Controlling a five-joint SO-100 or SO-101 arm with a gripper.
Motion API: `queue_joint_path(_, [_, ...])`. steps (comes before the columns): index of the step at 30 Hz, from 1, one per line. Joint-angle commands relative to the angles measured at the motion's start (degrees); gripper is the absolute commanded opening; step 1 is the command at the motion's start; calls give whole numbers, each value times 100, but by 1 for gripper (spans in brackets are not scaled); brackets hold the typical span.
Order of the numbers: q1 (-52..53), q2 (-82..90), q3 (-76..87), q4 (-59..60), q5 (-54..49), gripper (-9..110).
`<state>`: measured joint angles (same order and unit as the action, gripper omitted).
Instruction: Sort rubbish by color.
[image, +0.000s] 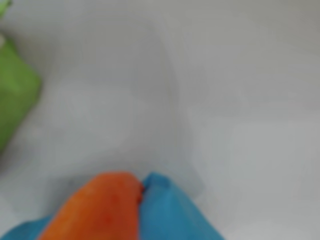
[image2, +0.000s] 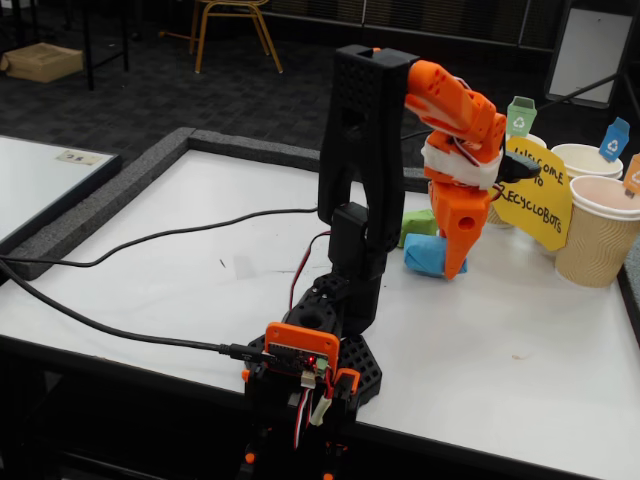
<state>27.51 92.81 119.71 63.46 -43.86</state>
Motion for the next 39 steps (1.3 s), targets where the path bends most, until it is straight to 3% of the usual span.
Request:
queue_joint_path(1, [141,1292,-721,299,158,0])
queue_joint_path(17, [-237,5625,-563,1688,79,0])
queue_joint_path(22, [-325,6486,-738,2004,-747,0])
queue_joint_path(33, [-193,6715,-1178,2118,-2285,0])
queue_joint_path(39, [-70,6513,-1160,1521,-2654,0])
